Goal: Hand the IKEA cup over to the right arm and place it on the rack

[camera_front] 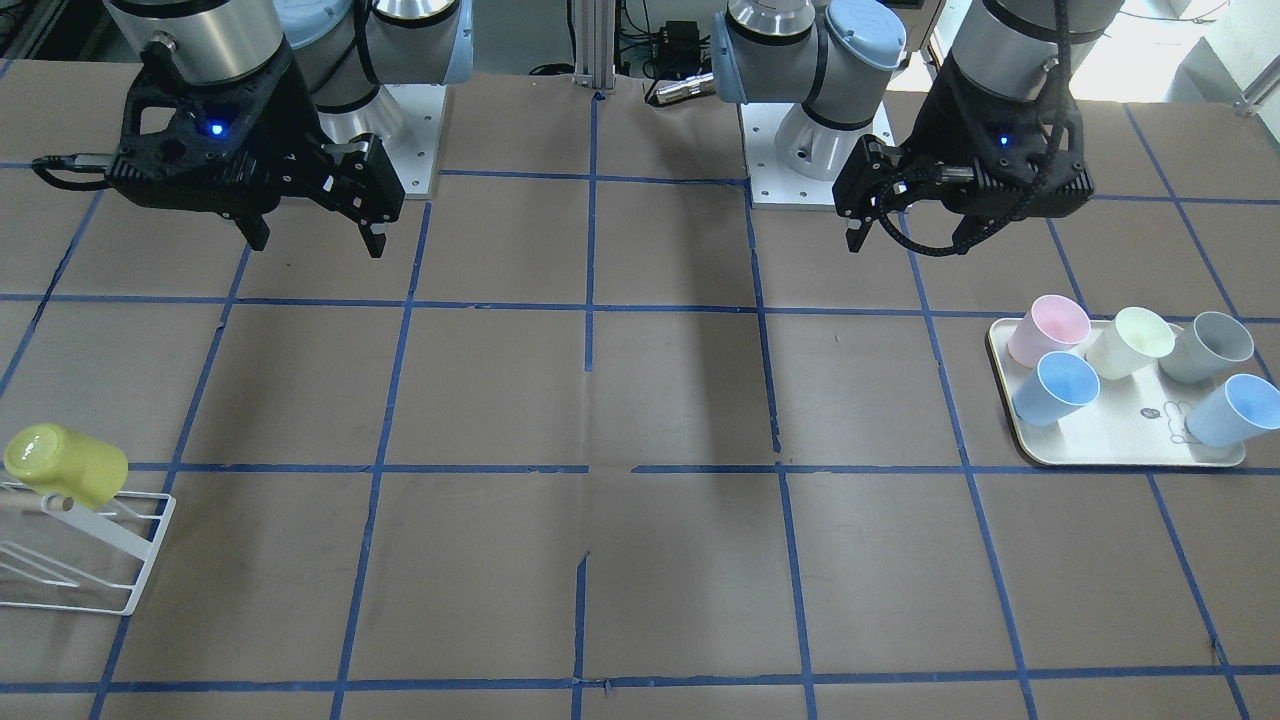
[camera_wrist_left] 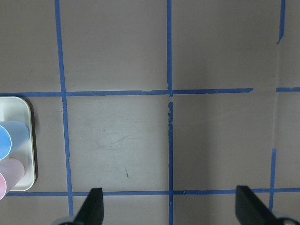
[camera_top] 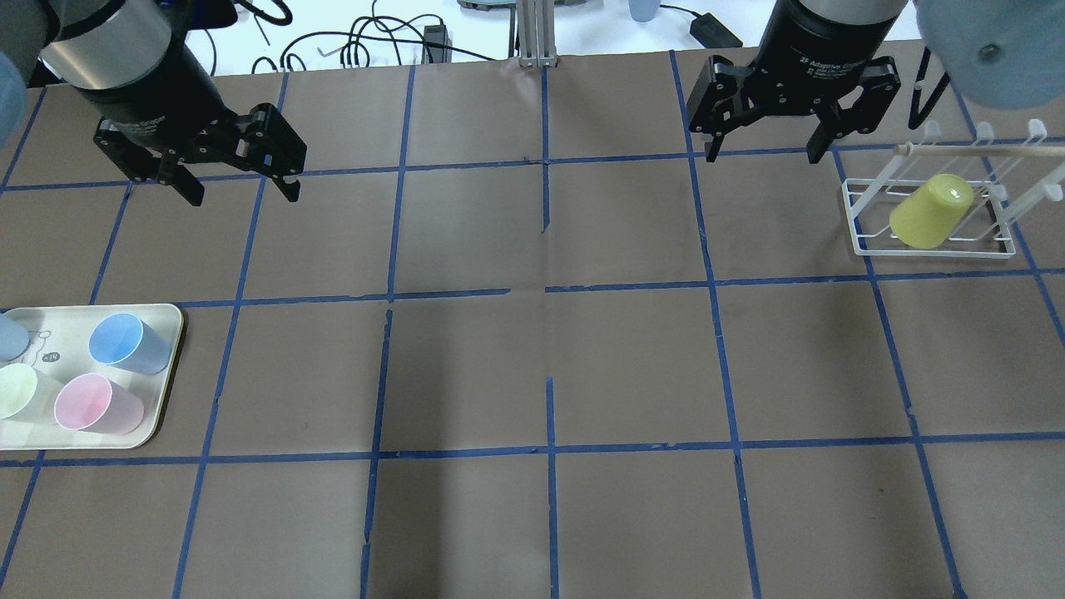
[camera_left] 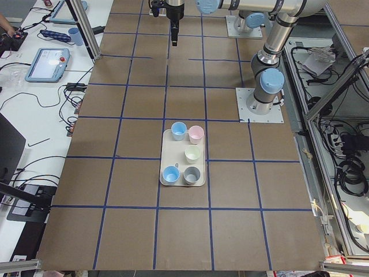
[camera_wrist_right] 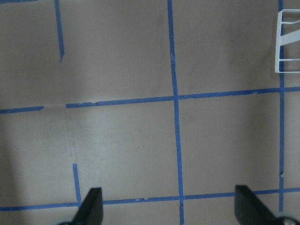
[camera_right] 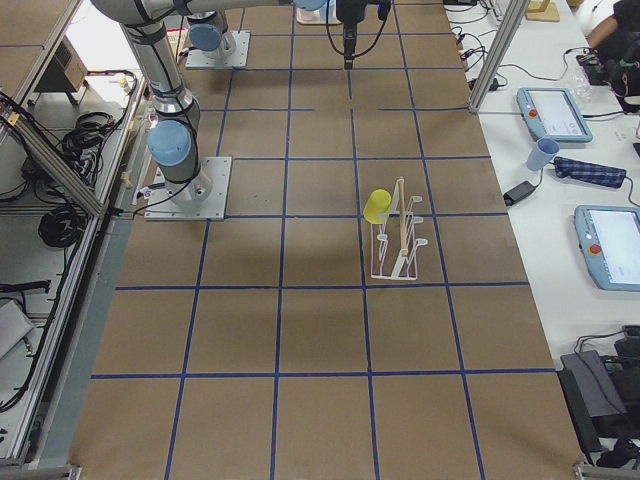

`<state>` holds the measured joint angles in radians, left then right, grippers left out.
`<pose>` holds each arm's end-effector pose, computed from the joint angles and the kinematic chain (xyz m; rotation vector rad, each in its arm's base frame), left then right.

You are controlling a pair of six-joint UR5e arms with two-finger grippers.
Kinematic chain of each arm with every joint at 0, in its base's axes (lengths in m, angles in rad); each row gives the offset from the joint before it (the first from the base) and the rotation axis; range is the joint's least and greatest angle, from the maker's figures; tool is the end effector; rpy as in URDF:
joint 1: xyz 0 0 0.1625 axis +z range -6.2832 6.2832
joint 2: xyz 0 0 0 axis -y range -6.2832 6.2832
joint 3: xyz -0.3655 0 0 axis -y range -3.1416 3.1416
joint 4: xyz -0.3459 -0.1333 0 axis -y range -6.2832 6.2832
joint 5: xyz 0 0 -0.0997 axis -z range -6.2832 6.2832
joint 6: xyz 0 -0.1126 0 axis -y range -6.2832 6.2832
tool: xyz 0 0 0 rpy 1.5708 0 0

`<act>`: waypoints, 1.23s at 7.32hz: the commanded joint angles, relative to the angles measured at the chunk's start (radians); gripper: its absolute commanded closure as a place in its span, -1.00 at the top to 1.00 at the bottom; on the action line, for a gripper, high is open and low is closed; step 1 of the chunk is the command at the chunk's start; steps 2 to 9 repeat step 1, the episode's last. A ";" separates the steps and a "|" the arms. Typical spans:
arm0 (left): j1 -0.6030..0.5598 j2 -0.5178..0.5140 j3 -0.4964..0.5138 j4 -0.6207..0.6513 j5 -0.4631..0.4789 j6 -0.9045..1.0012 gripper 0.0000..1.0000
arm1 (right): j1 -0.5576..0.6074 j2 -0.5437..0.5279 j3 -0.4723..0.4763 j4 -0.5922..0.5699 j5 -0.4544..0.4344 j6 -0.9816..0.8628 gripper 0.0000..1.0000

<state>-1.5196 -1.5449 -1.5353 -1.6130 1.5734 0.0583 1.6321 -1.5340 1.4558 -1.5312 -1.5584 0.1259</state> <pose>-0.1104 -0.4439 0.4384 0.0111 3.1378 -0.0298 0.1628 -0.4531 0.4461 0.1005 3.1235 -0.0583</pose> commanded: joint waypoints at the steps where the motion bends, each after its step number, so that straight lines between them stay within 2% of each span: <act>1: -0.002 0.002 0.001 -0.002 0.004 0.002 1.00 | 0.000 0.000 0.000 0.002 -0.002 0.001 1.00; 9: -0.002 0.002 0.001 -0.002 0.004 0.002 1.00 | 0.000 0.000 0.000 0.002 -0.002 0.001 1.00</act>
